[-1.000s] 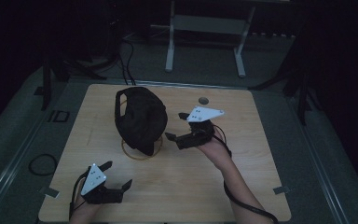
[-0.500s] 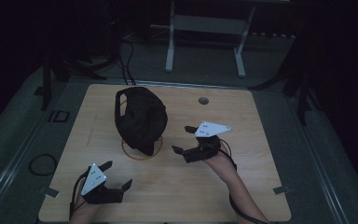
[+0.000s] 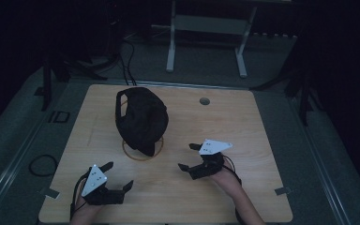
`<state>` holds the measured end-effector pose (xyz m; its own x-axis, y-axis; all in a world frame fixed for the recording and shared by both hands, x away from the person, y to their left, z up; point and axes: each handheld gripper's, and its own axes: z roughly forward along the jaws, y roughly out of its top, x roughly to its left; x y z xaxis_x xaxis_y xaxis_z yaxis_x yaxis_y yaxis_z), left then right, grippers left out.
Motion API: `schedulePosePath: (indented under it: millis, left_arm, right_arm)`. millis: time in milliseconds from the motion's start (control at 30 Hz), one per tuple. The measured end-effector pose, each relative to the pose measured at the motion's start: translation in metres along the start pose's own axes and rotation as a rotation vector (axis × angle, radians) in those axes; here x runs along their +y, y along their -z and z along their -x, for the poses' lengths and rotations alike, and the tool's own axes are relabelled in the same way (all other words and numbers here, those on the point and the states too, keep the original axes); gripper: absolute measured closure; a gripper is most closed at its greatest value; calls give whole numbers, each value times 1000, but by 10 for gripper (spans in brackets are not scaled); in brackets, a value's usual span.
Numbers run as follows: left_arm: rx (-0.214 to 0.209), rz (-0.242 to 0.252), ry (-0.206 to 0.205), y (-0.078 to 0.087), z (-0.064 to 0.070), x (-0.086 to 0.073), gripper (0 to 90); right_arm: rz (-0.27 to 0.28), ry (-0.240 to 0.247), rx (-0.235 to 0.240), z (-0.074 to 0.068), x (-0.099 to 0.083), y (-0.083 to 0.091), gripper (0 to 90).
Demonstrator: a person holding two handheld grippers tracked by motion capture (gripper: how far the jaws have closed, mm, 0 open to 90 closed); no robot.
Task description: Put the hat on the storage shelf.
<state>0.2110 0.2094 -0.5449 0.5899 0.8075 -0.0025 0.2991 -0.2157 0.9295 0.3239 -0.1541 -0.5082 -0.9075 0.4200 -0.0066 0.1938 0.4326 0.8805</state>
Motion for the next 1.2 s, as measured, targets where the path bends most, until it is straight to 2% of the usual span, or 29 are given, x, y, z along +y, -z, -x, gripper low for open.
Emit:
schedulePosePath:
  millis: [167,267,533,800,1200]
  left_arm:
    - [0,-1,4,0,-1,-1,23]
    - [0,-8,3,-1,-1,-2,23]
    - [5,-18,0,-2,-2,-2,23]
    - [3,-21,1,-3,-2,-3,23]
    - [0,-31,5,-4,-3,-5,23]
  right_arm:
    - [4,-10,1,-2,-7,5,140]
    - [-4,6,-11,-3,-17,10,140]
    - [-27,-28,-21,0,-39,22,140]
    - [-52,-50,-55,4,-58,31,140]
    - [-23,-78,-97,10,-71,53,141]
